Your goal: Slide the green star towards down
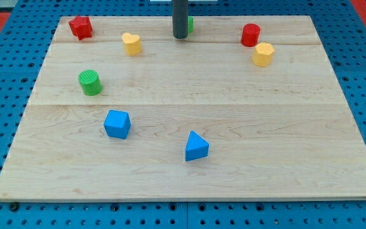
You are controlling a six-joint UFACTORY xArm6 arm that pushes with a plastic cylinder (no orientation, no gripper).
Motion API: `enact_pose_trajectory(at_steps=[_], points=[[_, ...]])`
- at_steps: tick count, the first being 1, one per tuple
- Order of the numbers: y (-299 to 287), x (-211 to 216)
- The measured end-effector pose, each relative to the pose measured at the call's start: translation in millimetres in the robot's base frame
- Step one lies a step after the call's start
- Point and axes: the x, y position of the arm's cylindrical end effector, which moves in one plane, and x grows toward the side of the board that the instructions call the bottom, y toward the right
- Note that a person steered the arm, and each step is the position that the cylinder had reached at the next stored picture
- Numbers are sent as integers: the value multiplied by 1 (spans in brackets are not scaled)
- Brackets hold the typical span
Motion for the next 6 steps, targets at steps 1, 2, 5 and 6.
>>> enact_pose_trajectory(at_steps=[1, 2, 5, 6], points=[[34, 11], [31, -10], [-1, 57], [-64, 154]])
